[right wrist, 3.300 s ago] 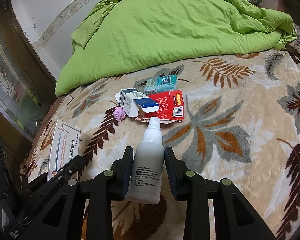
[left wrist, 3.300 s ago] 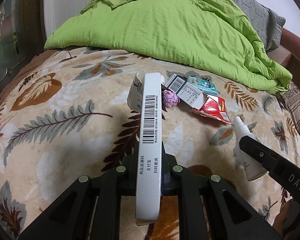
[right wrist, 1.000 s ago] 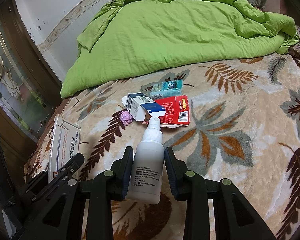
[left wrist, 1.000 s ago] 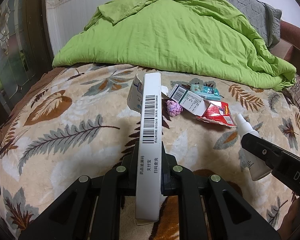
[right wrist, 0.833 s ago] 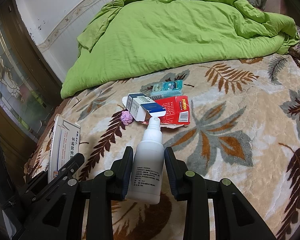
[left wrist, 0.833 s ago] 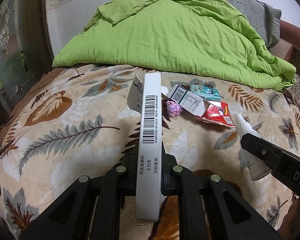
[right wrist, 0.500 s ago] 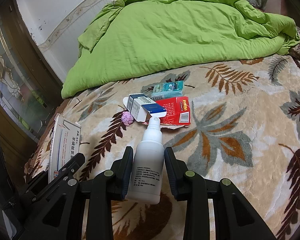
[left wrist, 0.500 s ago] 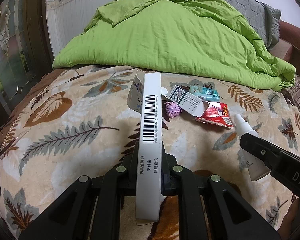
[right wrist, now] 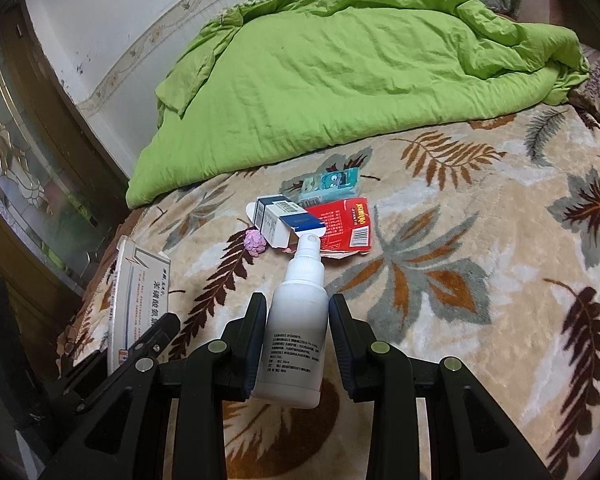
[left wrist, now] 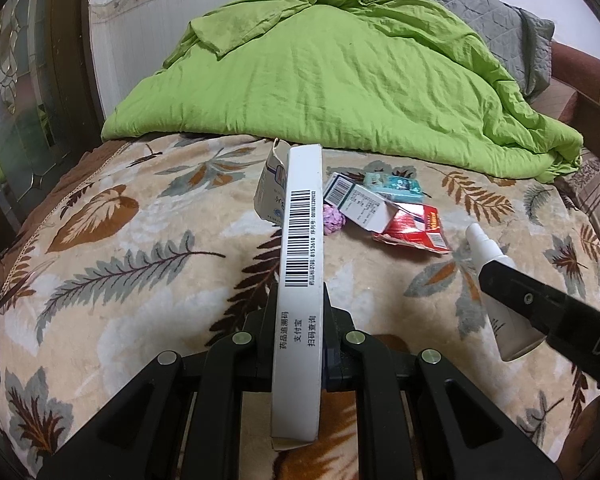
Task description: Collect trash
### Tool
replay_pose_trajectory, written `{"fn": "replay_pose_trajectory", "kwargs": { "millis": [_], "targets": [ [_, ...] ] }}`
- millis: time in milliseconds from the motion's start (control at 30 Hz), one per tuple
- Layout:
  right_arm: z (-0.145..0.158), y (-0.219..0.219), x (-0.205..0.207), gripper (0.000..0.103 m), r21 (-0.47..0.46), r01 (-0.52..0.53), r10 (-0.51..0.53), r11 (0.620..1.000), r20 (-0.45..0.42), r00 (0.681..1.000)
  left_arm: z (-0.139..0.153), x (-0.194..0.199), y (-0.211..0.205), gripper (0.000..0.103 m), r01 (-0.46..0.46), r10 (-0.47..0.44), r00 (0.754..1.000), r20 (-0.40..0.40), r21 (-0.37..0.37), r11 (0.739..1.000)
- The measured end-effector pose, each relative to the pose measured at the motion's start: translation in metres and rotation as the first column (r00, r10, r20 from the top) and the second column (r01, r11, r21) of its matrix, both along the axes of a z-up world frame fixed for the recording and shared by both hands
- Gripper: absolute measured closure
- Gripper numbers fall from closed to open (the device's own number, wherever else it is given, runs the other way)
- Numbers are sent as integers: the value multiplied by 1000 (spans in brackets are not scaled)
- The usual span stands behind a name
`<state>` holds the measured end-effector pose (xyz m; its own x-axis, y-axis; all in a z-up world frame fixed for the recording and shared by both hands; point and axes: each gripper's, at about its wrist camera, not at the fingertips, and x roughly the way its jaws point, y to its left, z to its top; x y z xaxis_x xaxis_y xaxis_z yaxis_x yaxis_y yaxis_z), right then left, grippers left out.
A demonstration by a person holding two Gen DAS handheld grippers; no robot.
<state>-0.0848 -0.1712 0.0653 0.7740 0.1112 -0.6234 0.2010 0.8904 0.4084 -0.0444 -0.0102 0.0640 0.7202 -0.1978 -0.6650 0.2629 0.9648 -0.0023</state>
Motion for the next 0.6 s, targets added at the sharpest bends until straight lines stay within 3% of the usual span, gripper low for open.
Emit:
{"fn": "replay_pose_trajectory", "kwargs": {
  "millis": [233,400,533,600],
  "targets": [
    [18,-8,-46,68,16,26,-27,1000,46,999,12,-37,-7,90,44,-44,999,28,-4,999],
    [37,-29,-113,68,40,35,-37,999,69,997,27,-83,-24,90,159,-158,987,36,-31,987],
    [56,-68,-188,68,44,119,-123,992,95,988,41,-127,-57,90,311,-309,950,43,-54,949],
    [61,-90,-226,68,45,178,-182,983,95,979,49,-152,-78,90,400,-397,916,48,-60,915]
  ]
}}
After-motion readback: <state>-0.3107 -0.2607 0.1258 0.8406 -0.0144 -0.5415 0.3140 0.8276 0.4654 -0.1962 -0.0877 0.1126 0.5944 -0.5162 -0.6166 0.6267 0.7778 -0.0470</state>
